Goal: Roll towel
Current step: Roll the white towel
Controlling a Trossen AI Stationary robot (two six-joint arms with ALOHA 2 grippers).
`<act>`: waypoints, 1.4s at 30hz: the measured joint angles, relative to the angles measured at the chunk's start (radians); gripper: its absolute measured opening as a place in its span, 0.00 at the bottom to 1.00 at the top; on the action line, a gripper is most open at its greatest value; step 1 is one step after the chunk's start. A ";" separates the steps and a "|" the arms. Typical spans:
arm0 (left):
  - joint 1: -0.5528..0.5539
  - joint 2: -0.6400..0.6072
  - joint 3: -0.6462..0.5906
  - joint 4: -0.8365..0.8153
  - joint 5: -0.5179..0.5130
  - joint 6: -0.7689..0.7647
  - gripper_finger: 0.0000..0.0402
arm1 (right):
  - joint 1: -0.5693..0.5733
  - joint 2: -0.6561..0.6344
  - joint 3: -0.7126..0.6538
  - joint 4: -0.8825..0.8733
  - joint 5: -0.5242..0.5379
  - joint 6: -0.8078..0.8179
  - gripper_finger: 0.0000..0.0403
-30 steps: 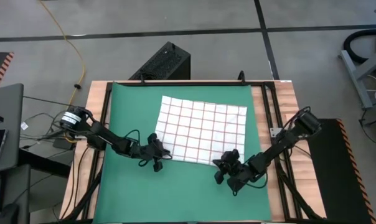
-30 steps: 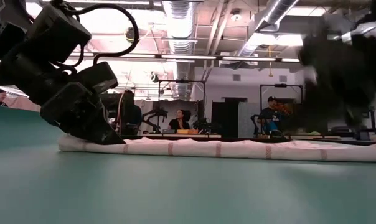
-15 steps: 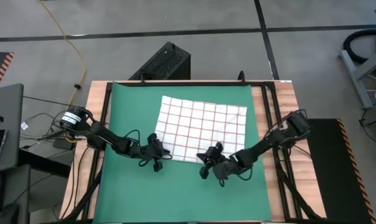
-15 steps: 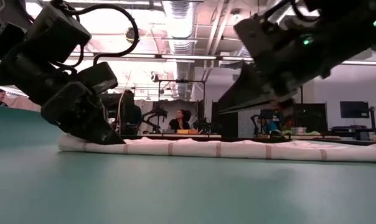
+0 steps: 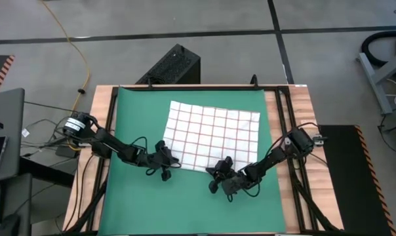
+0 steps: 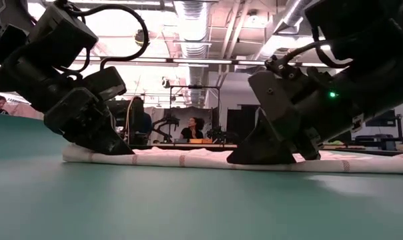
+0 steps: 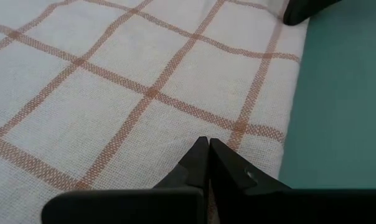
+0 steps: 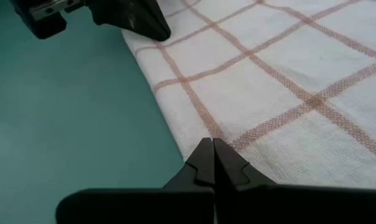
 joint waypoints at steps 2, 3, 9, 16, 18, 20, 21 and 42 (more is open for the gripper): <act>0.000 -0.027 -0.002 -0.021 0.005 -0.005 0.00 | 0.002 0.000 0.001 -0.013 -0.006 0.011 0.02; 0.000 -0.051 -0.002 -0.029 0.007 -0.008 0.00 | 0.002 -0.002 0.001 -0.017 -0.008 0.013 0.02; 0.000 -0.272 -0.004 -0.150 -0.024 -0.002 0.00 | 0.002 -0.002 -0.001 -0.020 -0.018 0.016 0.02; -0.002 -0.325 -0.078 -0.005 0.068 0.007 0.00 | 0.001 -0.001 -0.002 -0.022 -0.028 0.019 0.02; -0.004 -0.311 -0.117 -0.010 0.011 -0.070 0.00 | 0.001 -0.001 -0.002 -0.022 -0.029 0.020 0.02; -0.017 -0.311 -0.150 0.031 -0.028 -0.112 0.00 | 0.001 0.000 -0.002 -0.024 -0.031 0.021 0.02; -0.025 -0.313 -0.163 0.051 -0.035 -0.124 0.00 | 0.001 0.000 -0.002 -0.023 -0.031 0.019 0.02; -0.193 -0.313 -0.196 -0.138 -0.195 -0.239 0.00 | -0.022 0.001 -0.003 -0.024 -0.066 0.007 0.02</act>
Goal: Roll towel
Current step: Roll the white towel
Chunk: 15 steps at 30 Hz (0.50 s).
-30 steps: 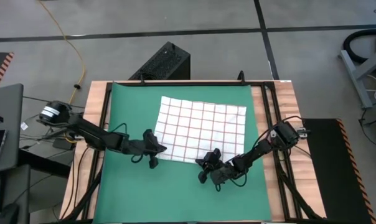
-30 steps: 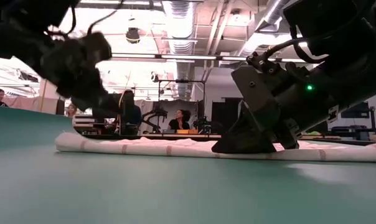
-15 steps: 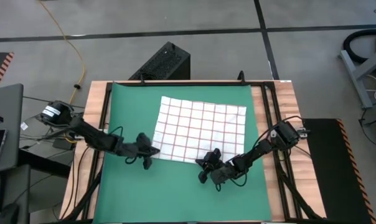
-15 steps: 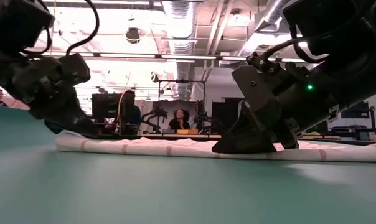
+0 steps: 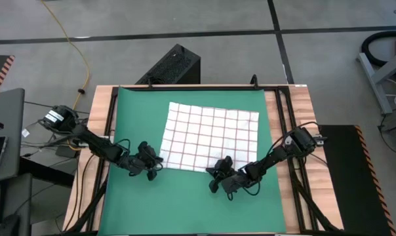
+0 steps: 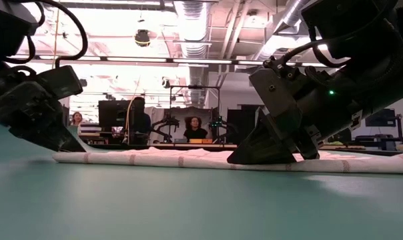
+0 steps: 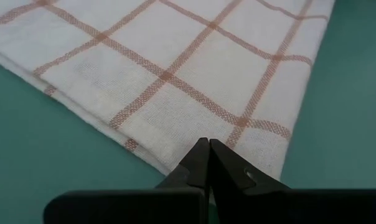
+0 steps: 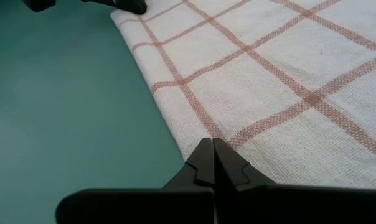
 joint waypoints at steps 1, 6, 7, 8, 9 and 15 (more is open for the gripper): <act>-0.003 0.000 0.001 -0.007 -0.002 0.000 0.00 | -0.001 0.000 0.000 0.000 0.000 0.000 0.02; -0.002 -0.044 0.001 -0.033 0.010 0.010 0.00 | -0.003 0.000 0.000 0.000 0.000 0.000 0.02; -0.001 -0.062 0.007 -0.037 0.012 0.019 0.00 | -0.003 0.000 0.000 0.000 0.000 -0.001 0.02; -0.001 -0.086 0.012 -0.034 0.013 0.035 0.00 | -0.003 0.000 0.000 0.000 0.000 -0.001 0.02; -0.001 -0.115 0.015 -0.031 0.012 0.042 0.00 | -0.003 0.000 0.000 0.000 0.000 0.000 0.02; -0.024 -0.200 0.016 -0.038 -0.037 0.010 0.00 | -0.004 0.001 0.000 -0.002 0.001 -0.002 0.02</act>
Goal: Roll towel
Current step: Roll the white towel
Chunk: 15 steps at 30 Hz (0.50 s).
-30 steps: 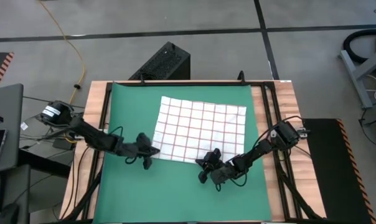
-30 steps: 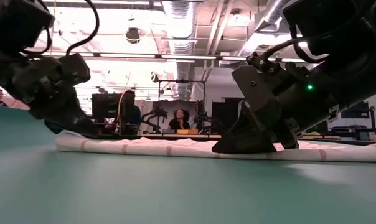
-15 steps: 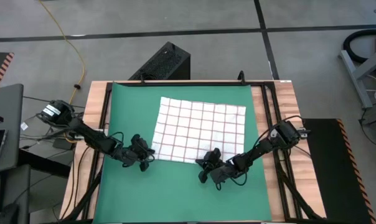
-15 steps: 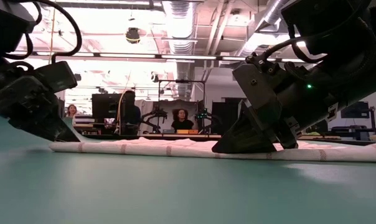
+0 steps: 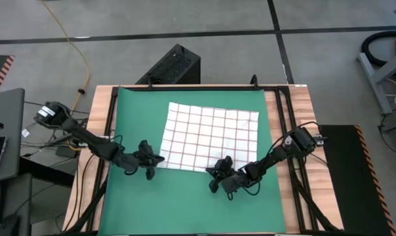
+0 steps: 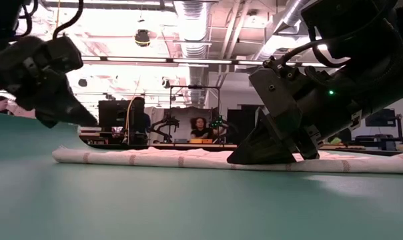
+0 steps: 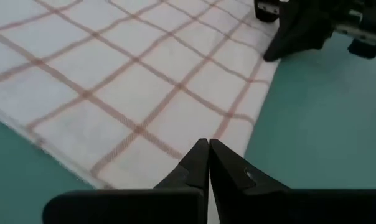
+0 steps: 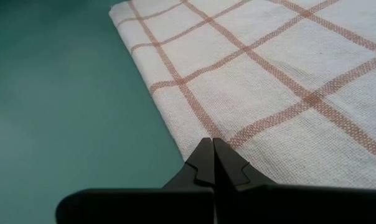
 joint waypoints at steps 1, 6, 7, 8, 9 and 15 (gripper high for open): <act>-0.009 0.009 0.000 -0.001 -0.010 -0.007 0.00 | 0.000 0.000 0.000 0.000 0.000 0.000 0.02; -0.040 0.105 0.000 0.018 -0.050 -0.066 0.00 | 0.000 0.000 0.000 -0.001 0.000 -0.001 0.02; -0.045 0.130 0.000 0.032 -0.050 -0.075 0.00 | 0.000 0.000 0.000 -0.001 0.000 -0.001 0.02; -0.050 0.159 0.000 0.050 -0.050 -0.077 0.00 | 0.000 0.000 0.000 -0.001 0.000 -0.001 0.02; -0.053 0.187 0.000 0.071 -0.049 -0.078 0.00 | -0.001 0.000 0.000 -0.001 0.000 -0.001 0.02; -0.075 0.350 0.001 0.132 -0.017 -0.135 0.00 | -0.002 0.000 0.000 -0.004 0.003 -0.002 0.02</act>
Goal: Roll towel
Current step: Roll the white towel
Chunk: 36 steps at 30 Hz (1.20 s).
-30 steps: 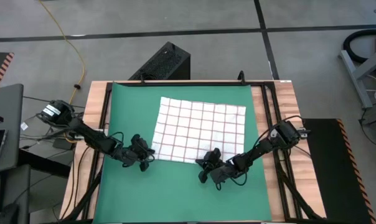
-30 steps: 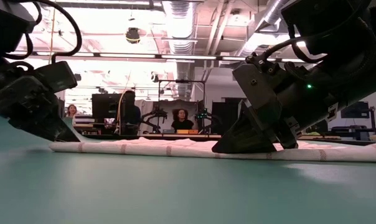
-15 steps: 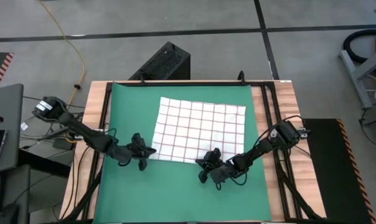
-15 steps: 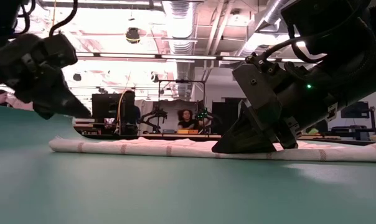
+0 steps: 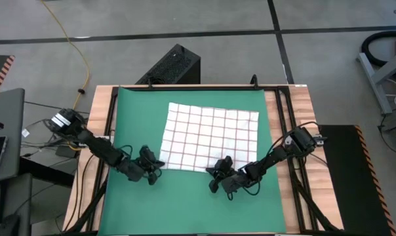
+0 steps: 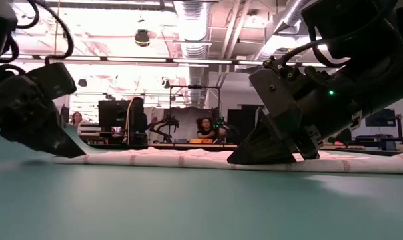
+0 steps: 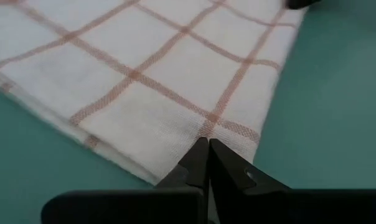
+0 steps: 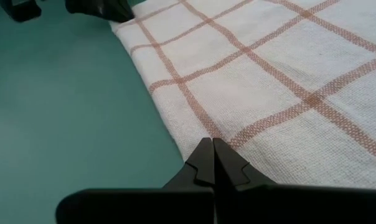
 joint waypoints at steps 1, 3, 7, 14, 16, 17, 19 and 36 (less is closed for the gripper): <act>-0.006 0.020 0.001 0.003 0.001 -0.003 0.00 | 0.000 0.000 0.000 0.000 0.000 0.000 0.02; -0.013 0.044 0.002 0.007 -0.001 -0.006 0.00 | 0.000 0.000 0.000 -0.004 0.000 0.001 0.02; -0.014 0.031 0.002 -0.010 0.007 -0.010 0.00 | 0.000 0.000 0.000 -0.012 -0.018 0.003 0.02; -0.015 -0.157 -0.002 -0.165 0.040 -0.058 0.00 | 0.007 -0.001 0.000 -0.021 -0.039 0.004 0.02; -0.014 -0.230 -0.005 -0.149 -0.003 -0.030 0.00 | 0.004 -0.001 0.000 -0.021 -0.042 0.004 0.02; -0.012 -0.263 -0.005 -0.108 -0.029 -0.002 0.00 | 0.003 -0.001 0.000 -0.022 -0.042 0.003 0.02; 0.003 -0.307 0.000 -0.022 -0.065 0.073 0.00 | -0.001 -0.001 0.000 -0.022 -0.043 0.003 0.02; 0.248 0.114 0.171 0.424 0.365 0.381 0.00 | 0.007 0.001 0.027 -0.028 -0.064 -0.053 0.02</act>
